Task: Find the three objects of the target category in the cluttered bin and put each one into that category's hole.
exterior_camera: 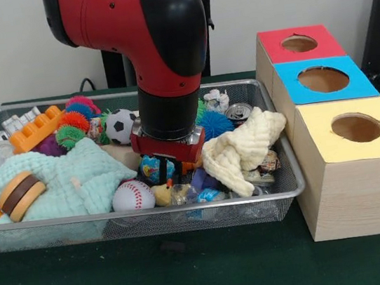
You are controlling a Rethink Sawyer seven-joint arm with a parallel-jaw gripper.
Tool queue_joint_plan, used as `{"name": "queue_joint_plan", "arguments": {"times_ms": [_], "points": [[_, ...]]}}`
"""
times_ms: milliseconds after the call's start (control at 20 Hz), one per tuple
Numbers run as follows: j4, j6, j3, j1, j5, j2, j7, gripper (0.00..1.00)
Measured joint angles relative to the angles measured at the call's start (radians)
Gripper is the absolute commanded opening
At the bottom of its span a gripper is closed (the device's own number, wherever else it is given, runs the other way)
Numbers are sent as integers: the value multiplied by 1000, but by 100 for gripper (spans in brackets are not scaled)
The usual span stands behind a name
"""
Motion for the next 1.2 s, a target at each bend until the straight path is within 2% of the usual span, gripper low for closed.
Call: {"name": "queue_joint_plan", "arguments": {"times_ms": [700, 1200], "points": [[5, 4, 0, 9, -1, -14, 0, 0], [14, 88, -1, 21, 0, -97, 0, 0]]}}
